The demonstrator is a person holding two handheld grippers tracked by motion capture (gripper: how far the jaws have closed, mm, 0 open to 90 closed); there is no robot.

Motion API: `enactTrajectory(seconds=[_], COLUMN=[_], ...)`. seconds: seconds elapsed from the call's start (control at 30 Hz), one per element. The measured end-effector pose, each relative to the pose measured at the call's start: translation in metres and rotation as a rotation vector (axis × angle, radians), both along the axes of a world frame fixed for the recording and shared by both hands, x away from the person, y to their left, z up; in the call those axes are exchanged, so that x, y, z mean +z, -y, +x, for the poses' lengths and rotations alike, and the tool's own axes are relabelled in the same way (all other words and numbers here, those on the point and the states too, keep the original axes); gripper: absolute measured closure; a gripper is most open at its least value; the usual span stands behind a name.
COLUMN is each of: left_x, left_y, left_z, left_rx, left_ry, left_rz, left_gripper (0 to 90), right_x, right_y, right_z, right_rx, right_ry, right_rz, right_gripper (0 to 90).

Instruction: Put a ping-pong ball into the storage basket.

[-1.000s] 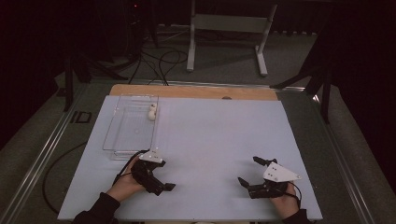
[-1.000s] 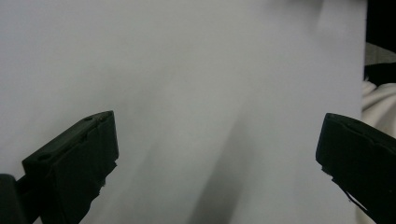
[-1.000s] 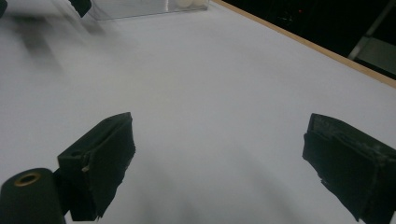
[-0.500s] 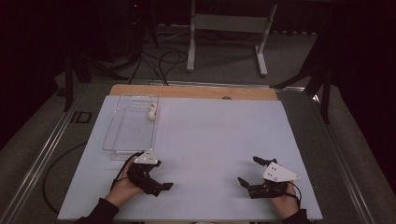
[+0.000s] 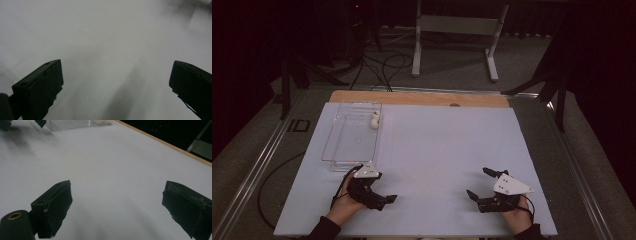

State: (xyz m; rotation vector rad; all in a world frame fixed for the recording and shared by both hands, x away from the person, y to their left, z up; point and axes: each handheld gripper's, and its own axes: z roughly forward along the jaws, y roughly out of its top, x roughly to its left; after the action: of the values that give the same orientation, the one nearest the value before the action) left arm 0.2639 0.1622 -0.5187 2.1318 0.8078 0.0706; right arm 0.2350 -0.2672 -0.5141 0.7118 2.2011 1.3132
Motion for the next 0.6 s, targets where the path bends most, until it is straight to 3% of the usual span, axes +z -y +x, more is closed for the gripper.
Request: enactTrajectory(seconds=[0.43, 0.47, 0.57, 0.6], left_x=[0.0017, 0.0024, 0.0029, 0.0035], left_y=[-0.0047, -0.0064, -0.0069, -0.0073], left_z=[-0.0014, -0.001, -0.001, -0.0005], left_rx=[0.087, 0.083, 0.081, 0.065], left_ry=[0.082, 0.083, 0.083, 0.085], left_rz=[0.003, -0.024, -0.036, -0.057], left_gripper=[0.4, 0.4, 0.4, 0.4], right_x=[-0.0001, -0.0002, -0.0001, -0.0004], right_y=[-0.0004, -0.0005, -0.0006, -0.0007], right_z=[0.0007, 0.001, 0.0008, 0.0011], right_rx=[0.004, 0.007, 0.009, 0.009], right_ry=[0.002, 0.002, -0.005, -0.003], right_rz=[-0.003, -0.003, -0.002, -0.001], right_gripper=[9.0, 9.0, 9.0, 9.0])
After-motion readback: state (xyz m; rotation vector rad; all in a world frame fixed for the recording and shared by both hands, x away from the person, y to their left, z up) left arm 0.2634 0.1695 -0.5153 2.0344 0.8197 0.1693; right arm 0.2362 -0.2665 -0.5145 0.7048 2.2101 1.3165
